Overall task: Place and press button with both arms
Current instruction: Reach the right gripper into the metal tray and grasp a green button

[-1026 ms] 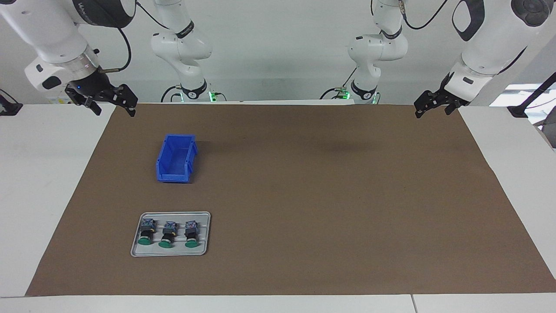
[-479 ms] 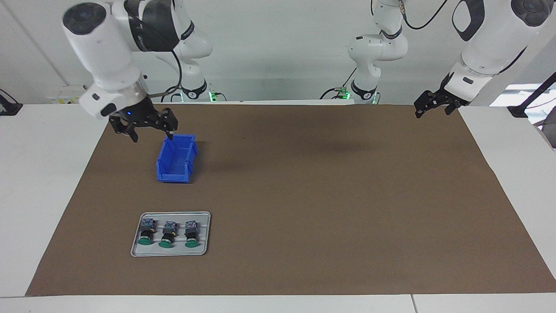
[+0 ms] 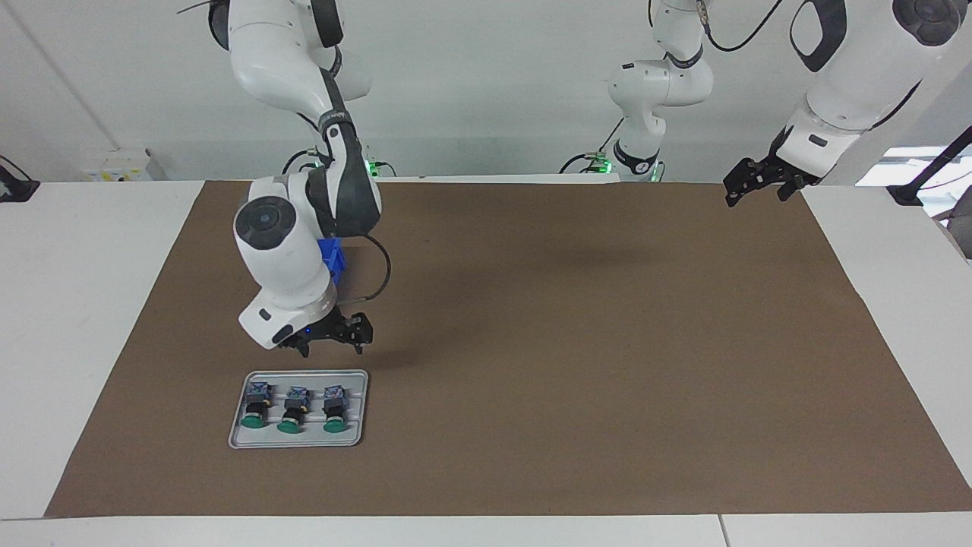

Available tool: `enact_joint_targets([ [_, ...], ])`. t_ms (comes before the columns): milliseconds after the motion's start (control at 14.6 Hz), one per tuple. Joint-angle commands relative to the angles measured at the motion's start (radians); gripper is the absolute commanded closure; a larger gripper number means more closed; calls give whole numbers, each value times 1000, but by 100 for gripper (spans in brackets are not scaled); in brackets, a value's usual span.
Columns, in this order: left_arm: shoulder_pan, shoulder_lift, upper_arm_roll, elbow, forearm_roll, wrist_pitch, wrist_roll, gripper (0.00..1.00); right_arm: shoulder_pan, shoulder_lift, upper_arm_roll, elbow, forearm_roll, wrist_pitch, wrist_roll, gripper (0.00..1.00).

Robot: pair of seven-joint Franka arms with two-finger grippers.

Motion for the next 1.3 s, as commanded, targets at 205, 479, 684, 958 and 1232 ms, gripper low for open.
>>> enact_joint_targets([
  [205, -12, -10, 4, -11, 4, 21, -2, 0, -28, 105, 10, 45, -3, 77, -52, 0],
  [479, -10, -10, 4, -11, 4, 21, -1, 0, -24, 154, 10, 77, -8, 134, -69, 7],
  [684, -2, -11, 4, -14, 4, 22, -2, 0, -28, 160, 10, 79, -11, 137, -71, 11],
  [958, -10, -11, 4, -14, 4, 21, -10, 0, -33, 165, 9, 77, -11, 169, -100, 17],
  [1232, -10, -11, 4, -14, 4, 24, -7, 0, -33, 165, 10, 66, -9, 199, -104, 21],
])
